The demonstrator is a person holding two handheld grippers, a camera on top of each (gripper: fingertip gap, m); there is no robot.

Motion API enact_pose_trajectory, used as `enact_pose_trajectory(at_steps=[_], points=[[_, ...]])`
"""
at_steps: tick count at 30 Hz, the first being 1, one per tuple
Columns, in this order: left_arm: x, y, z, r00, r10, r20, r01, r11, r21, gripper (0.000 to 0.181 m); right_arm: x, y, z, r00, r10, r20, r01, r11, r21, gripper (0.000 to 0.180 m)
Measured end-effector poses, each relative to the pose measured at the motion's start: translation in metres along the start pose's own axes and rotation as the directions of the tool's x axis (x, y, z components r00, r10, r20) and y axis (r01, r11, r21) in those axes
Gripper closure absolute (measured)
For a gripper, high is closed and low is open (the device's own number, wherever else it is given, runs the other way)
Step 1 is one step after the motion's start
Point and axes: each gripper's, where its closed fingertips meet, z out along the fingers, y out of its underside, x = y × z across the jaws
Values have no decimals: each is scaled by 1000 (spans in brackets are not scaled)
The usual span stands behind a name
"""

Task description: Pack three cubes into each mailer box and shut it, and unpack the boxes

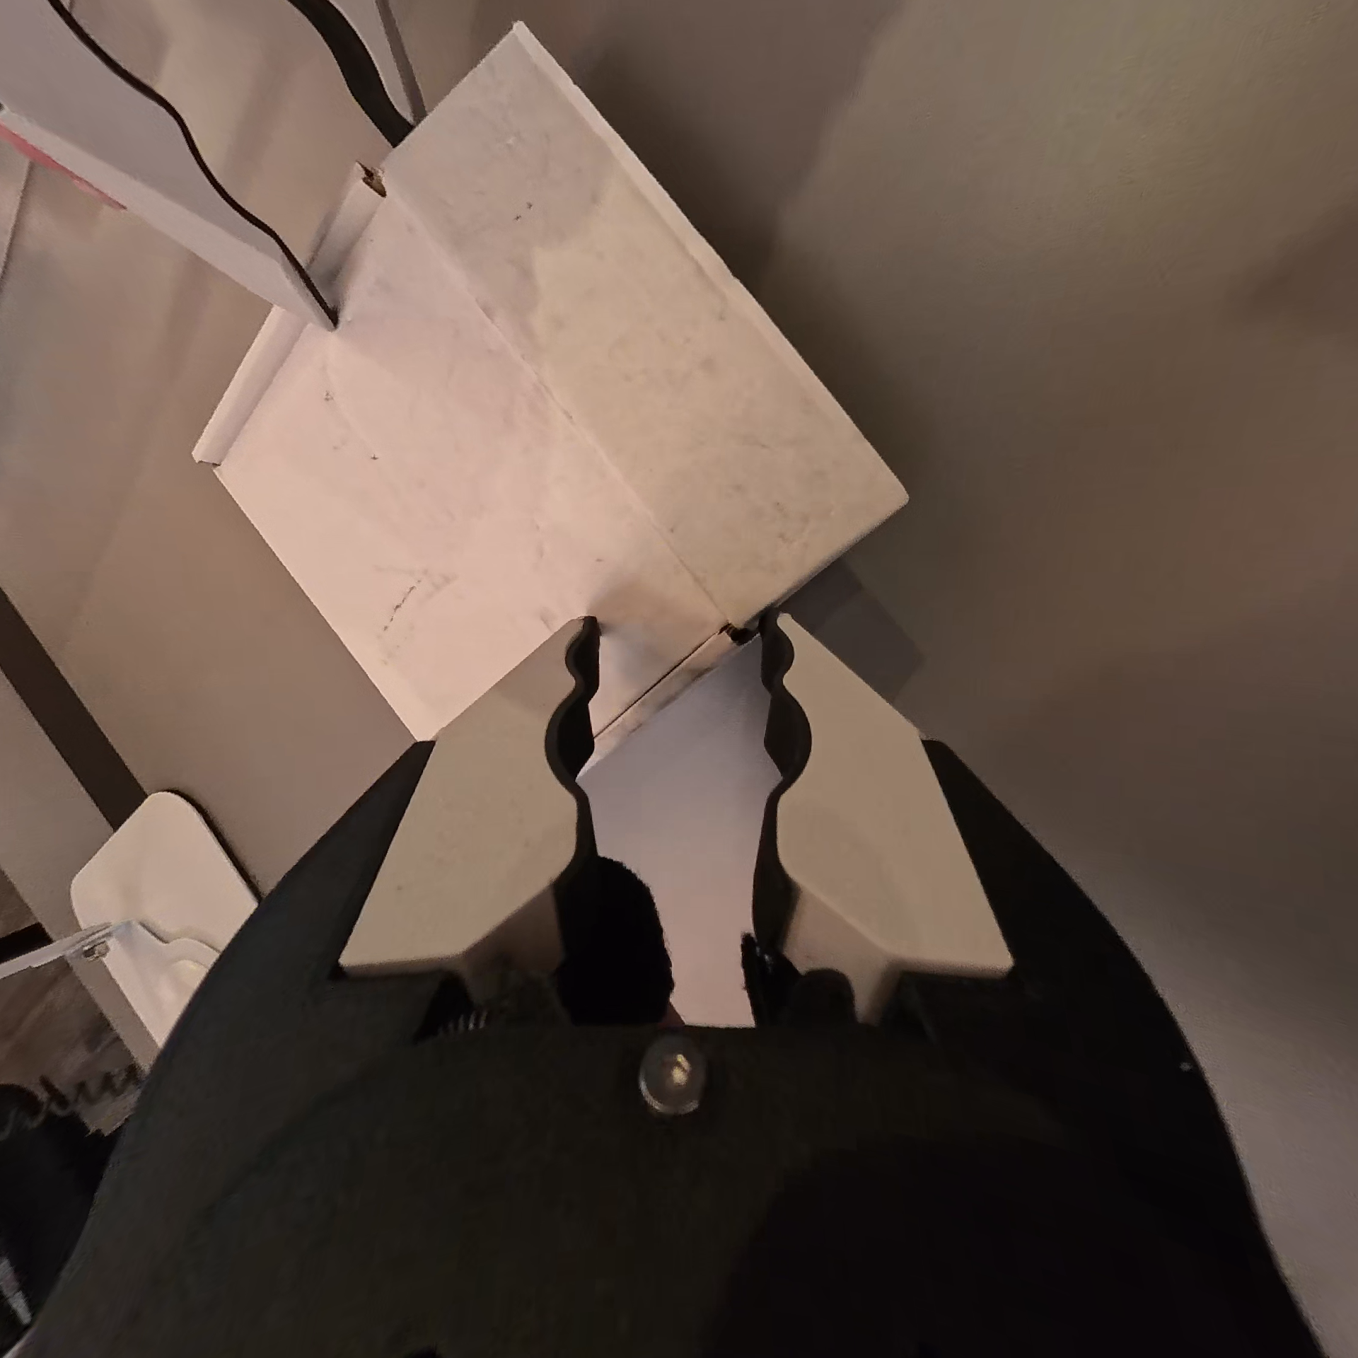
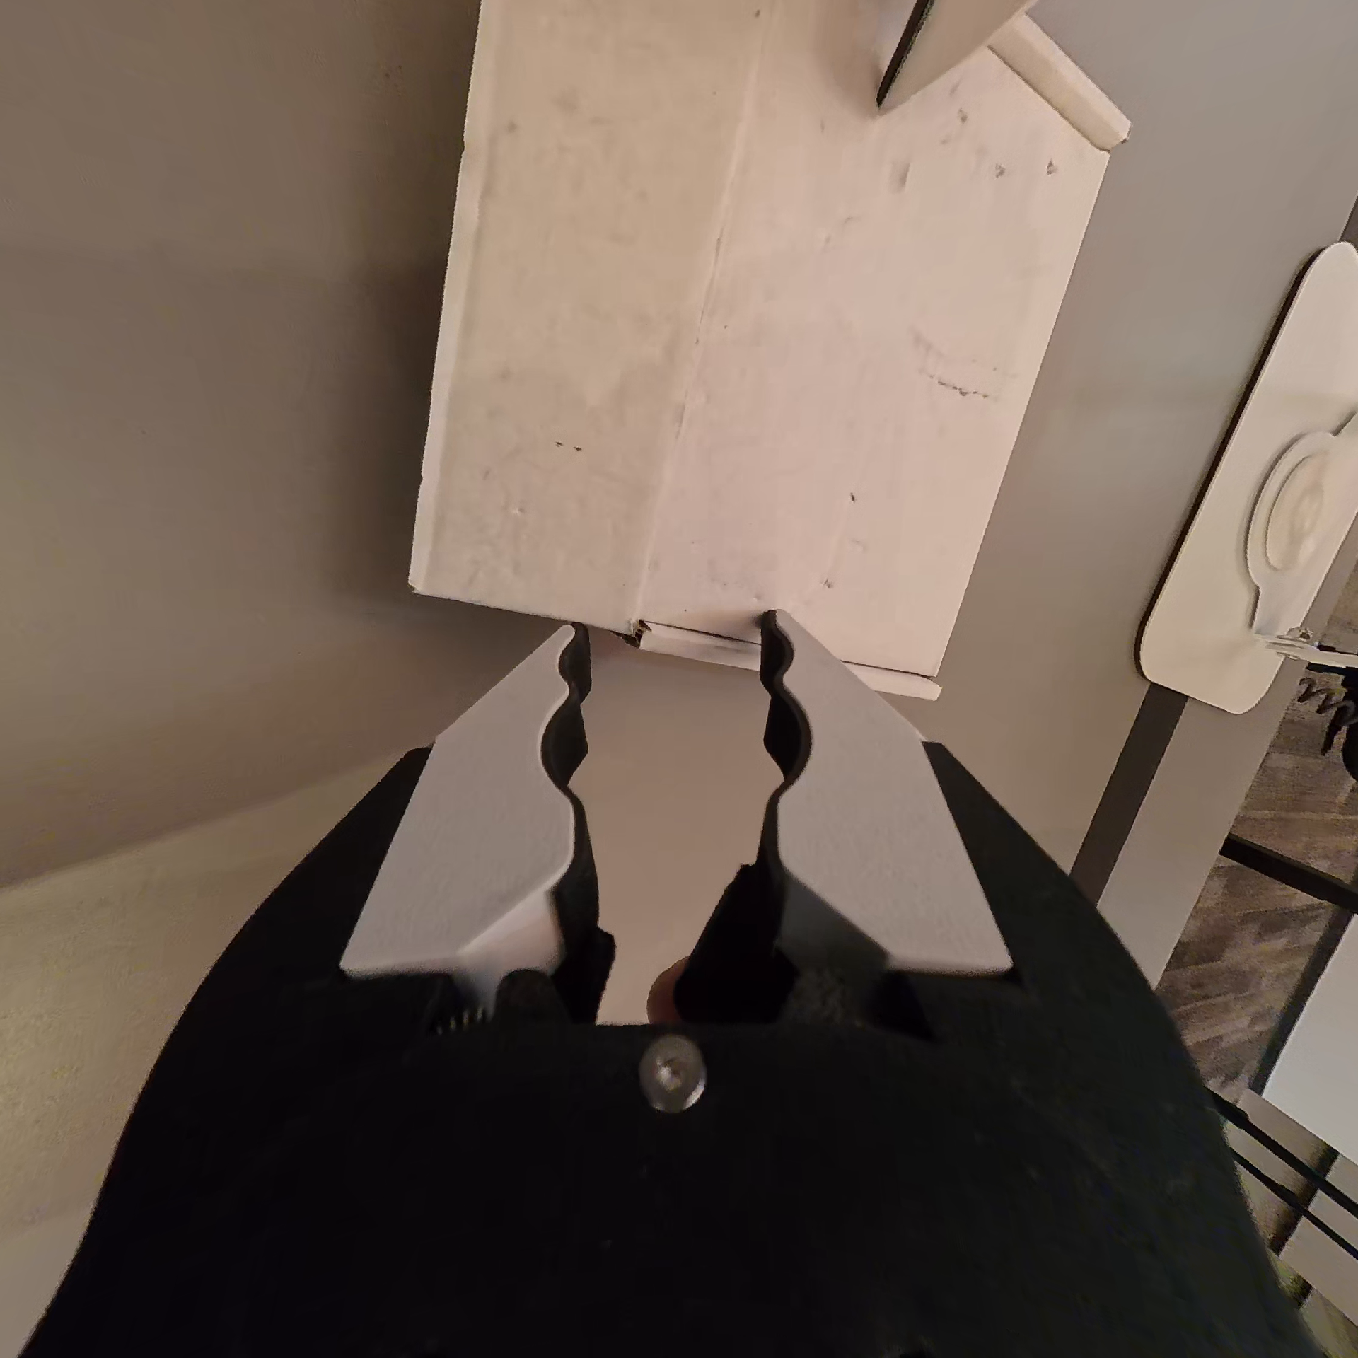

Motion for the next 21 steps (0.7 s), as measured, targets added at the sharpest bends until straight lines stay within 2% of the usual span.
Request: enact_pose_trajectory(at_steps=[4,9,15,18,21], points=[[0,-1,0,999,-43,4,43,999,18,138,0,0,0,1000,4,6,-4,1000,8,134],[0,-3,-1,984,-161,-69,166,983,72,138,0,0,-1,999,29,46,-30,999,22,134],[0,-2,1,995,-95,-24,96,993,74,138,0,1,0,999,15,39,-15,1000,2,134],[0,-3,1,995,-103,-4,103,989,104,123,0,1,0,1000,2,18,-2,1000,-18,134],[8,-2,1,994,-105,11,104,992,73,108,1,1,1,1000,18,11,-18,1000,-18,134]])
